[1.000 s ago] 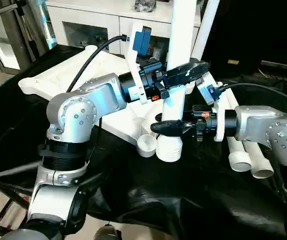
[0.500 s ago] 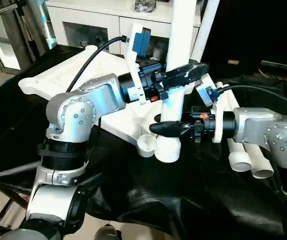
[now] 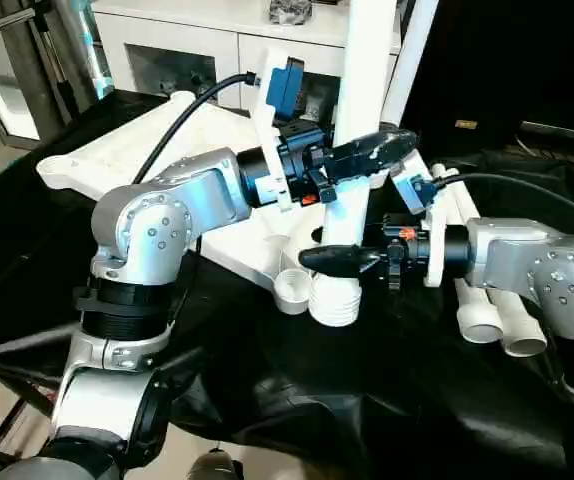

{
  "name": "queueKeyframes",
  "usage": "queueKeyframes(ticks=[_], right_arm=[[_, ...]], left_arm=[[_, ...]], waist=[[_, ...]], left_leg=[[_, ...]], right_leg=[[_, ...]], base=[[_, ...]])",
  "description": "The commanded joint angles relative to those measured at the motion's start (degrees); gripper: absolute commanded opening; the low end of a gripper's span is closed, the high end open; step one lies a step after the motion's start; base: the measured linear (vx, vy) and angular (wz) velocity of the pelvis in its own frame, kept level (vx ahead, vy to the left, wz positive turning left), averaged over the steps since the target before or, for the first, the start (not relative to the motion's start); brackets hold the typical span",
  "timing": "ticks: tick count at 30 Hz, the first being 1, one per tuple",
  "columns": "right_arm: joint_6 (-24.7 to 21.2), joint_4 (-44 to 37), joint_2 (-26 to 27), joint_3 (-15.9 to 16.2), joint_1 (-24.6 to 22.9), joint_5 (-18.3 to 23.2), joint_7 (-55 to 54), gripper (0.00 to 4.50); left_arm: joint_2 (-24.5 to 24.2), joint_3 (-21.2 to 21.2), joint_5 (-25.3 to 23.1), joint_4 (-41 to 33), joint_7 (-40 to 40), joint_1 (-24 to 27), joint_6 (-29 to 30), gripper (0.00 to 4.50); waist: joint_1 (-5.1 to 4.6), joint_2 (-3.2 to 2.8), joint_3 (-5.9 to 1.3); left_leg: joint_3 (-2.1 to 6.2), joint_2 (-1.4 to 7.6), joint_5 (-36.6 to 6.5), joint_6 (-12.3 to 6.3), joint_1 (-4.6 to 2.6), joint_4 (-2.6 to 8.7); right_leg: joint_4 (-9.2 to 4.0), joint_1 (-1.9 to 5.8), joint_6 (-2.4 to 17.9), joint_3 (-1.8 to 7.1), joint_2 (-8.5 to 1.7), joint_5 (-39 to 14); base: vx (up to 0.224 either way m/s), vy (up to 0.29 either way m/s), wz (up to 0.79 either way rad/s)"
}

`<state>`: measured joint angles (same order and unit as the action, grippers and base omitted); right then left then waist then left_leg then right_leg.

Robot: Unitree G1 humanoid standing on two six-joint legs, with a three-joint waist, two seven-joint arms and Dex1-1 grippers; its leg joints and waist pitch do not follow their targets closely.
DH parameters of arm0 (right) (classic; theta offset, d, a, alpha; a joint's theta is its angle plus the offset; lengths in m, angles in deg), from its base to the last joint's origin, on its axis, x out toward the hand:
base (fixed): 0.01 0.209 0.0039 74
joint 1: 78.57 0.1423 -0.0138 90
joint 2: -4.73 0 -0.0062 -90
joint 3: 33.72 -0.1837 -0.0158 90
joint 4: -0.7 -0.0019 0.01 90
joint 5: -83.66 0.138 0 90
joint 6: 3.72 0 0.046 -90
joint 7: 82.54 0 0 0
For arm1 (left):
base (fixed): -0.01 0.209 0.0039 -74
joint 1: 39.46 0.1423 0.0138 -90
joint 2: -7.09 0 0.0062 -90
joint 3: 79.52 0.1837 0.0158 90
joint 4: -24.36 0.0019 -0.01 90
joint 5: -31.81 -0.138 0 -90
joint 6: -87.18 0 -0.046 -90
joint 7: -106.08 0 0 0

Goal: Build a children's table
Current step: Pick table leg

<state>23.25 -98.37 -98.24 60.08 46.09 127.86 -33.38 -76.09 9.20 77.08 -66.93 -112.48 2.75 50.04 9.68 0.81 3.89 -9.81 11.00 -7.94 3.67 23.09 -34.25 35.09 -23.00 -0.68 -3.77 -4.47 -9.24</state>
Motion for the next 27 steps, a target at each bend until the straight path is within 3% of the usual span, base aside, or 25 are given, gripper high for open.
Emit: queueKeyframes(ticks=[1,13,21,27], right_arm=[[-0.14,-1.05,-0.94,0.44,-0.65,-0.53,-0.21,3.07],[-0.15,-1.06,-0.87,0.32,-0.70,-0.31,-0.22,3.07],[-0.13,-0.34,-0.45,-0.15,-0.47,-0.16,-0.73,2.29],[0.24,0.02,-0.40,0.05,-0.37,-0.86,-1.30,1.99]], left_arm=[[0.17,0.25,0.45,-0.99,-0.63,-1.86,-0.10,1.83],[0.04,0.36,0.51,-0.89,-0.90,-1.92,-0.33,1.83],[-0.12,0.58,0.27,-0.97,-1.08,-1.89,-0.47,1.83],[-0.15,0.69,0.19,-1.17,-1.19,-1.75,-0.58,1.83]], waist=[[-0.06,-0.10,-4.76],[-0.08,-0.07,-4.76],[-0.08,-0.12,-4.76],[-0.10,-0.10,-4.76]], left_leg=[[0.79,1.71,-17.82,3.71,-1.92,4.02],[0.78,1.71,-17.79,3.64,-1.91,3.98],[0.83,1.71,-17.81,3.65,-1.87,4.00],[0.80,1.71,-17.90,3.67,-1.90,4.01]], right_leg=[[-4.81,2.16,6.03,1.98,-3.62,-21.53],[-4.82,2.13,6.03,1.97,-3.63,-21.82],[-4.84,2.13,5.84,1.95,-3.65,-22.11],[-4.84,2.10,5.90,1.98,-3.64,-21.94]], base=[[0.000,0.000,0.00],[0.000,0.000,0.00],[0.000,0.000,0.00],[0.000,0.000,0.00]])
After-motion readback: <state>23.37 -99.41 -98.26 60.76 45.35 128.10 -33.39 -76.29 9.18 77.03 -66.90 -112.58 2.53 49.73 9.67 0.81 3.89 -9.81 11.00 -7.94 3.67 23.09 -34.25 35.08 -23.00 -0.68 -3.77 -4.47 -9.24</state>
